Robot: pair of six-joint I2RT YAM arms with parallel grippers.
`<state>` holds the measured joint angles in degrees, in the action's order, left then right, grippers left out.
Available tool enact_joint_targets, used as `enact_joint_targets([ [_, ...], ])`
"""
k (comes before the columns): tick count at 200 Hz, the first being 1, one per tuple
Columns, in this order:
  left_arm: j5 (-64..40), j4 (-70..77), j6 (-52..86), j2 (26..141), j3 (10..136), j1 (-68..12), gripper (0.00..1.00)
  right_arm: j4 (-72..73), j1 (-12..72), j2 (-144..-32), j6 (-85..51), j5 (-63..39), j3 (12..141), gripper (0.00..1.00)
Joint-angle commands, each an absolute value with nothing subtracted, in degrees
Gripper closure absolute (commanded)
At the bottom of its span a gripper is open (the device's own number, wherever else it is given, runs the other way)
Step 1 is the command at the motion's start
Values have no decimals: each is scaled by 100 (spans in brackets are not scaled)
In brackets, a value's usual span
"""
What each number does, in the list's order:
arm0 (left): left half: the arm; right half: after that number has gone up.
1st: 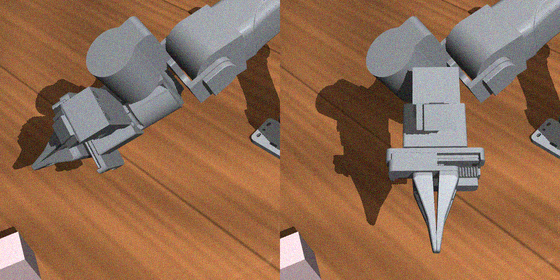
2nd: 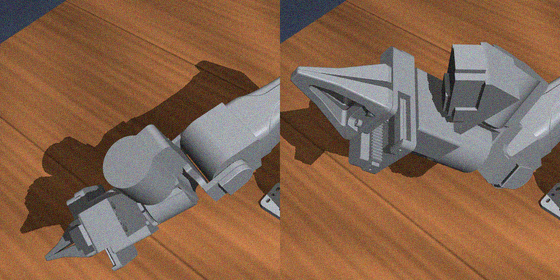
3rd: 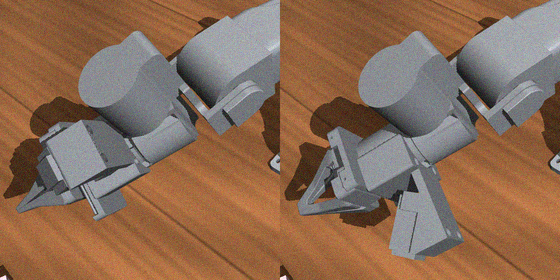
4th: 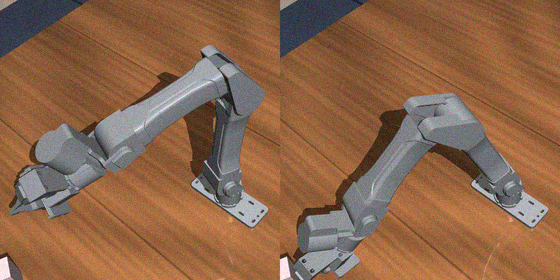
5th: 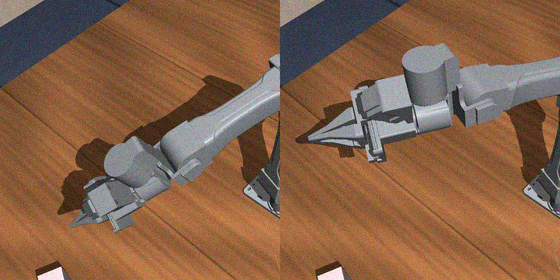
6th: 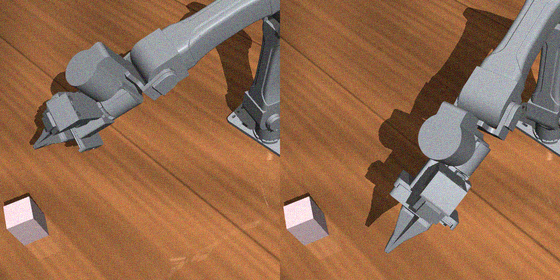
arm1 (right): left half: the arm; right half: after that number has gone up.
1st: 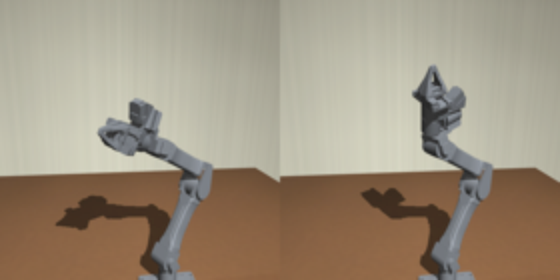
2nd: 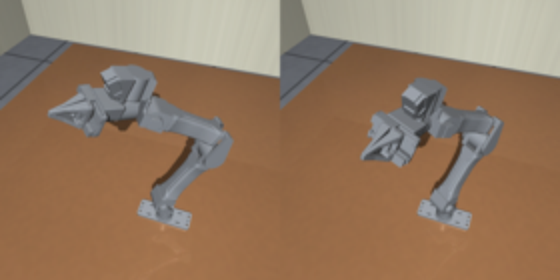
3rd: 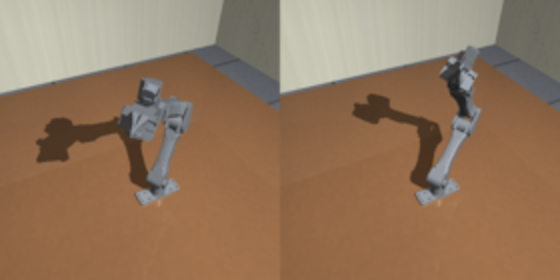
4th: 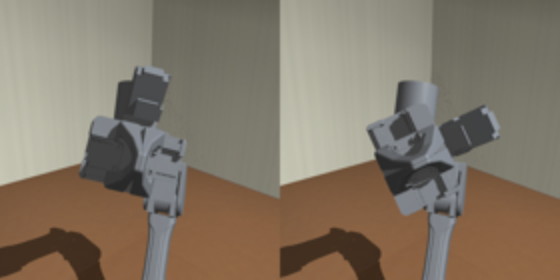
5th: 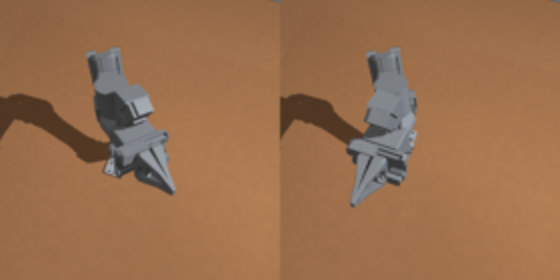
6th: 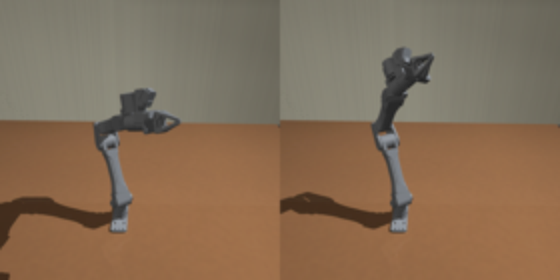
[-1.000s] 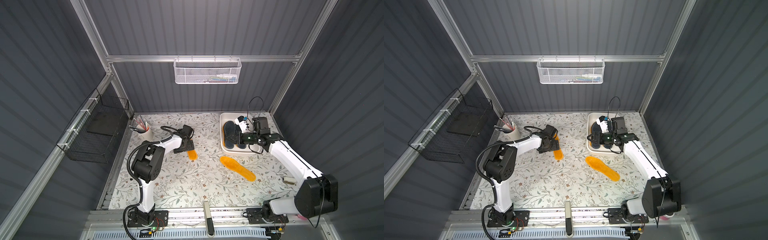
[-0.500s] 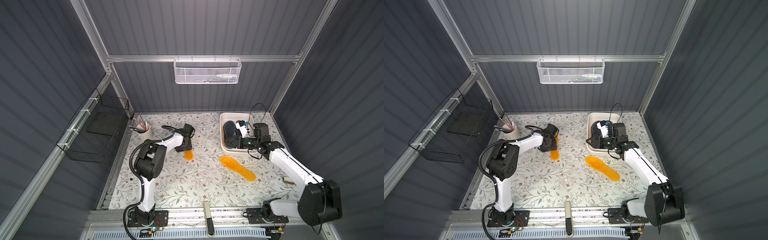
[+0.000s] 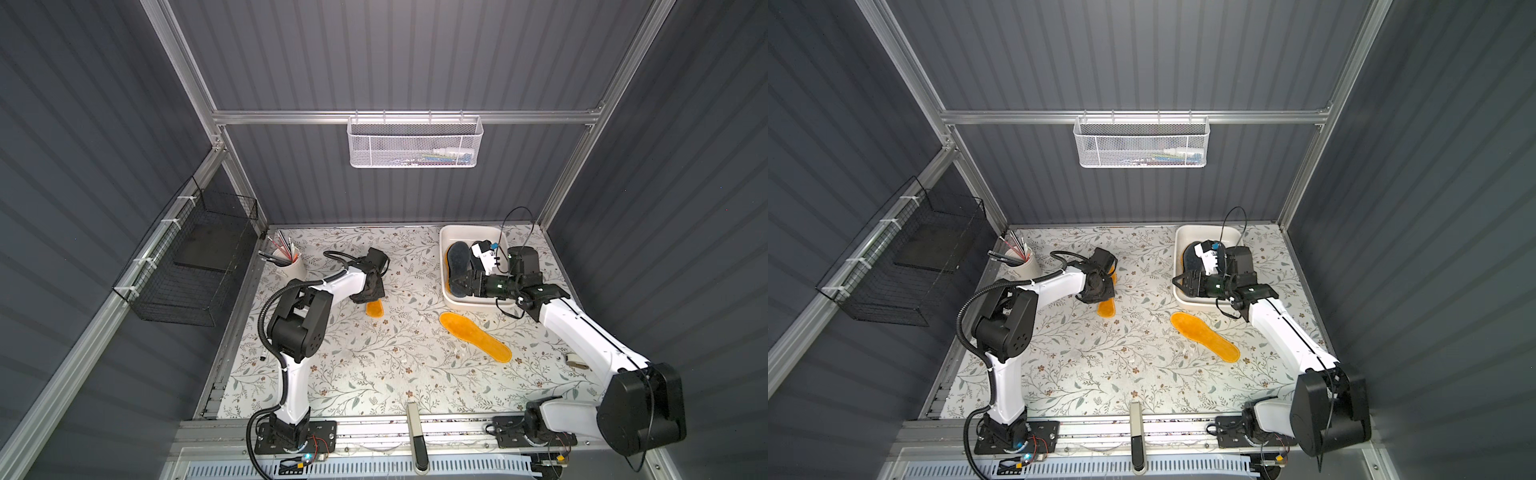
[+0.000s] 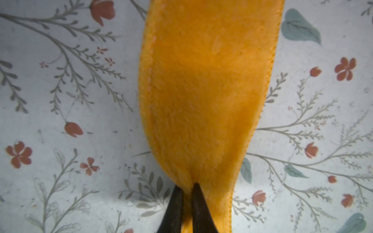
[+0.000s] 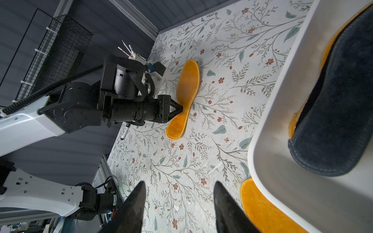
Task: Put the insoles into the storage box
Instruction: Pick up the insole from the center of the board.
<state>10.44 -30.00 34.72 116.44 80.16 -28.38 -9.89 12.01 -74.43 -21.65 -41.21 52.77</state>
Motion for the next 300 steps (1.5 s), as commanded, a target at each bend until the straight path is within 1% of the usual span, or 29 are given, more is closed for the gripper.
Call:
enact_joint_targets([
  [1, 877, -3458, 3412, 12080, 7569, -2804, 98, -1006, 1215, -7293, -2258, -4170, 5280, 46],
  [4, 887, -3447, 3410, 12065, 7549, -2804, 100, -1009, 1215, -7289, -2266, -4179, 5282, 46],
  [35, 1055, -3243, 3318, 11800, 7430, -2798, 100, -1188, 1222, -7259, -2315, -4187, 5407, 45],
  [69, 949, -2574, 2969, 11111, 7220, -2803, 100, -1278, 1273, -7288, -2540, -4058, 5493, 45],
  [88, 736, -1941, 2902, 10586, 6985, -2804, 100, -1287, 1372, -7334, -2685, -3910, 5519, 45],
  [126, -88, -190, 3153, 9646, 6218, -2821, 100, -1151, 1735, -7630, -3038, -3498, 5649, 45],
  [177, -429, 1047, 3179, 9068, 5587, -3084, 100, -629, 2339, -8446, -3470, -3388, 6046, 45],
  [206, -437, 1160, 3009, 9044, 5617, -3366, 100, -345, 2571, -8900, -3640, -3369, 6390, 46],
  [242, -640, 1119, 2962, 9183, 5746, -3514, 100, -206, 2654, -9427, -3712, -3461, 6757, 47],
  [300, -758, 1074, 2935, 9225, 5820, -3560, 100, -353, 2669, -9755, -3563, -3334, 7004, 48],
])
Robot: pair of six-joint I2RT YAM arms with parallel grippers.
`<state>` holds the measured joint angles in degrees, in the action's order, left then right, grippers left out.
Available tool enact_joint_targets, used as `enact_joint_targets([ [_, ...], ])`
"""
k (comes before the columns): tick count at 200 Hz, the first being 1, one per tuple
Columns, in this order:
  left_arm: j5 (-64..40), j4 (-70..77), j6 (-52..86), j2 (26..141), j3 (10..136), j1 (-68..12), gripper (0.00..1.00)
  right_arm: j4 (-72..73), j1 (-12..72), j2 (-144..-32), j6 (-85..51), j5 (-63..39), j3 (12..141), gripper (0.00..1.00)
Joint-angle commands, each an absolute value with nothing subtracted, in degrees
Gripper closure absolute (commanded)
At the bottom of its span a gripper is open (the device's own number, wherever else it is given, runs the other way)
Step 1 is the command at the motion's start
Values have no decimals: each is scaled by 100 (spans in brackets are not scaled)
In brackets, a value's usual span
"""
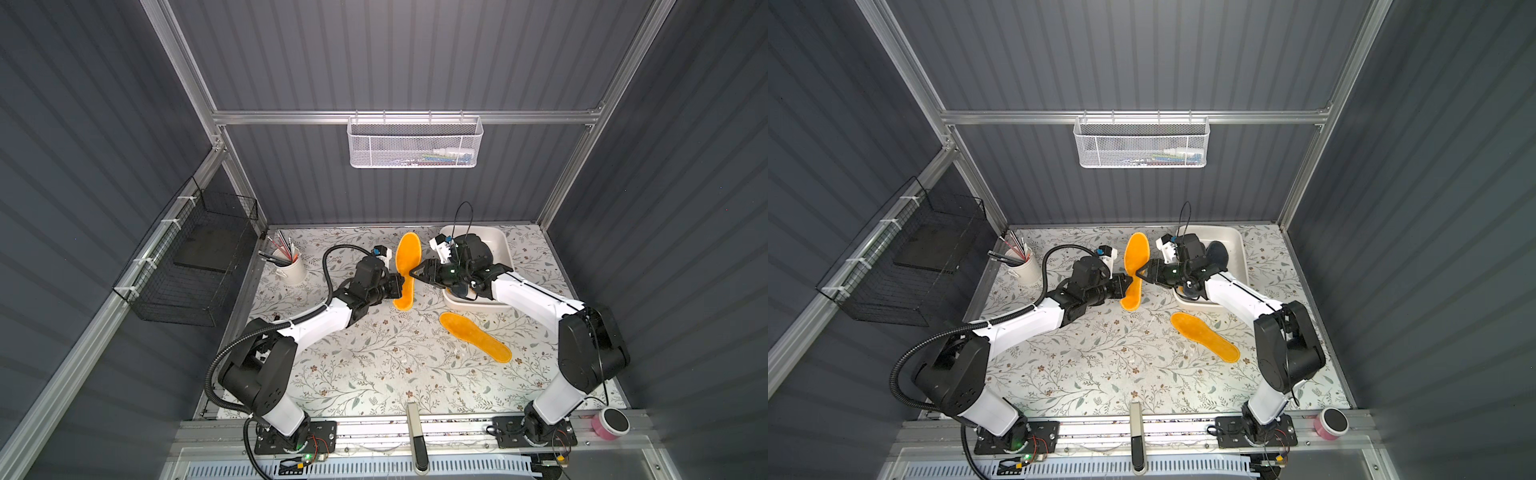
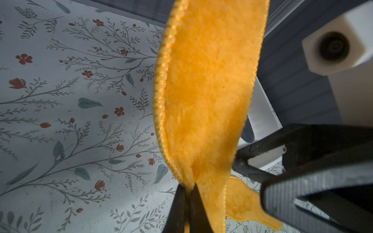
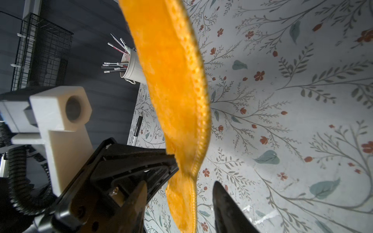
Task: Put the insoles into the storage box
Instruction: Pick up the insole from the center of the board.
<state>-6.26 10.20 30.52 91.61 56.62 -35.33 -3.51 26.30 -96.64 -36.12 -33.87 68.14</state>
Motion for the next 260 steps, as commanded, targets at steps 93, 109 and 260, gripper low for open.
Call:
enact_joint_targets([
  [93, -901, 1082, 2997, 9342, 5875, -3569, 100, 359, 2755, -10133, -3981, -3477, 7004, 61],
  [109, -870, 1039, 2991, 9334, 5879, -3570, 100, 366, 2768, -10151, -3978, -3497, 7014, 67],
  [260, 178, 491, 2815, 8747, 5569, -3562, 9, -896, 2298, -9694, -2965, -3929, 7295, 100],
])
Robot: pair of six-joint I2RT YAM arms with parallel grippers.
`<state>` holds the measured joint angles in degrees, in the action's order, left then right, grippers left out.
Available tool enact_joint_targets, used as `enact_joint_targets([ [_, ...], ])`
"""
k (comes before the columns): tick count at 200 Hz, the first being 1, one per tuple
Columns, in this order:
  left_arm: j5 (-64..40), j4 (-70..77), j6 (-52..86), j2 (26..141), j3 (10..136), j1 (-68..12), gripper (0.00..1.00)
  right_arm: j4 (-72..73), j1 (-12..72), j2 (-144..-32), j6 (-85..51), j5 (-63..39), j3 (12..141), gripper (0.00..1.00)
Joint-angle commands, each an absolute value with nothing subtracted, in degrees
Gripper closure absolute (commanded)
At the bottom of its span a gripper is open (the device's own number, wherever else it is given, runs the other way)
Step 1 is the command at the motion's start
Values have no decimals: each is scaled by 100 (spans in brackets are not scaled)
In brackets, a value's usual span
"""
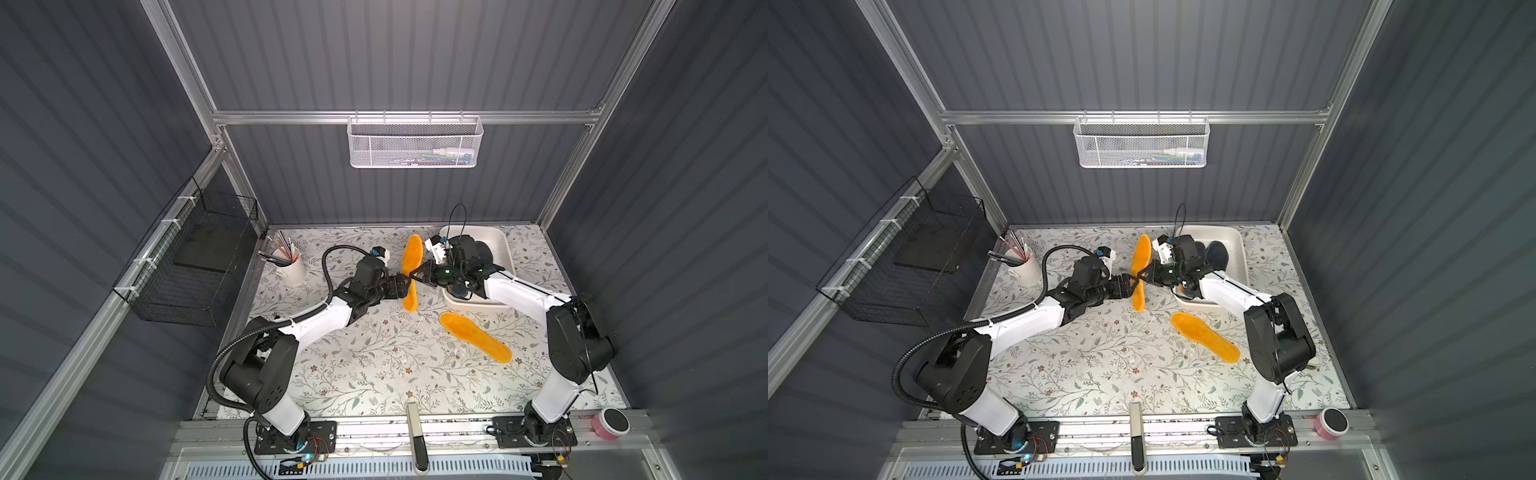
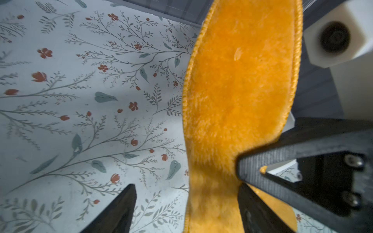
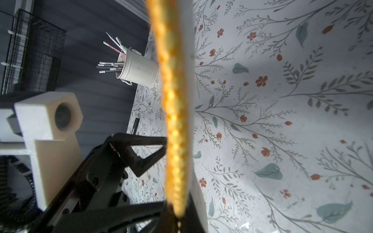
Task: Put the insoles into the storage box
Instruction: Pick up the insole from the center of the board, then place the insole in the storage box.
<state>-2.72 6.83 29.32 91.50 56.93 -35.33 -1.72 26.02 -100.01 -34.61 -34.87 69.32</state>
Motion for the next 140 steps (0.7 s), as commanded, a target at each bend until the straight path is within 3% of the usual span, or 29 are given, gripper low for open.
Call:
enact_joint_targets([
  [1, 190, 487, 2814, 8737, 5562, -3561, 9, -927, 2279, -9690, -2950, -3955, 7304, 100],
  [26, 396, 450, 2786, 8591, 5445, -3551, 1, -1754, 1729, -9465, -2553, -4602, 7551, 100],
  [59, 443, 424, 2778, 8600, 5416, -3533, 1, -3440, 866, -9484, -1710, -4878, 8203, 100],
  [90, 405, 378, 2778, 8683, 5483, -3516, 1, -3972, 106, -9757, -1270, -5352, 8497, 100],
  [140, 387, 288, 2751, 8728, 5519, -3476, 0, -4772, -158, -10712, -656, -5200, 9398, 100],
])
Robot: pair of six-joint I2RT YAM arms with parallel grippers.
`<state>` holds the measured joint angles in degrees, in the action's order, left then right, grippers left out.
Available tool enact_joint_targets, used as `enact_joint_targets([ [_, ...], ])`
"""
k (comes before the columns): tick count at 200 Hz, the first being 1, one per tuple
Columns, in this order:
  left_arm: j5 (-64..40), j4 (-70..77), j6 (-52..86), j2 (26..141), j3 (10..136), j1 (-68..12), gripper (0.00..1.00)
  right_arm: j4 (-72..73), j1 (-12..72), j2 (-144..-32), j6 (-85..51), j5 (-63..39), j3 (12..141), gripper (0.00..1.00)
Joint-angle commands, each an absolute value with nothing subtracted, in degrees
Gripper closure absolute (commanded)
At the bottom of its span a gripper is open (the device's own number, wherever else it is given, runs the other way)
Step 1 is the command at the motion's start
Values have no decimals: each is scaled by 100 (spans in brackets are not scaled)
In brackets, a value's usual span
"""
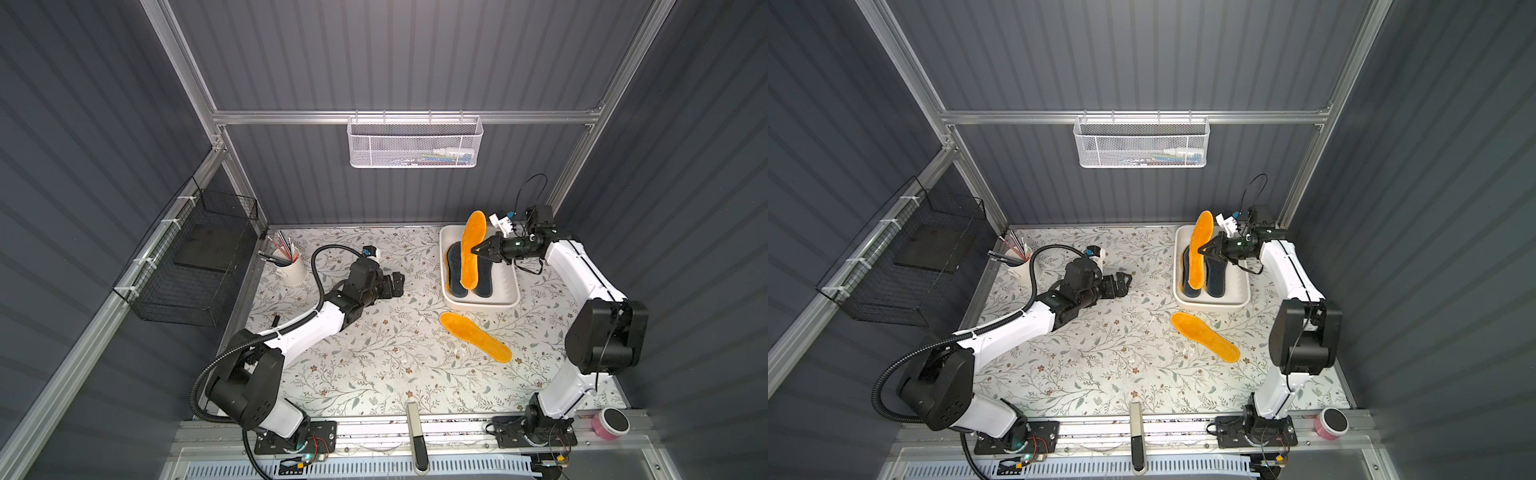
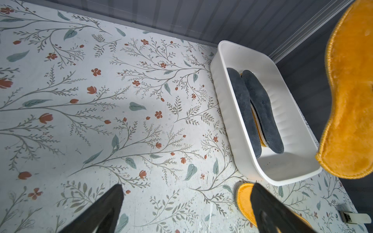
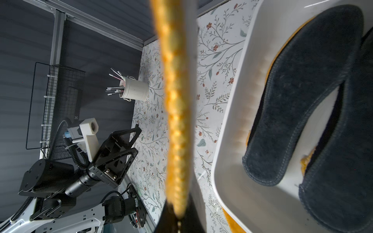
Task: Put the insoles into the storage box
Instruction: Place the insole in the storage box.
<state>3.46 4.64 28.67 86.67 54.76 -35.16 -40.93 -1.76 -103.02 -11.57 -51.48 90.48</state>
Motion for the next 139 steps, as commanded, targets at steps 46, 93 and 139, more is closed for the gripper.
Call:
enact_joint_targets([
  [46, 405, 226, 2751, 8702, 5495, -3420, 0, -4575, -148, -11407, -905, -5079, 9730, 100],
  [93, 393, 180, 2786, 8745, 5510, -3370, 1, -4569, -100, -11939, -1012, -5013, 10087, 100],
  [139, 378, 147, 2795, 8798, 5530, -3340, 0, -4812, 0, -12438, -962, -4887, 10606, 100],
])
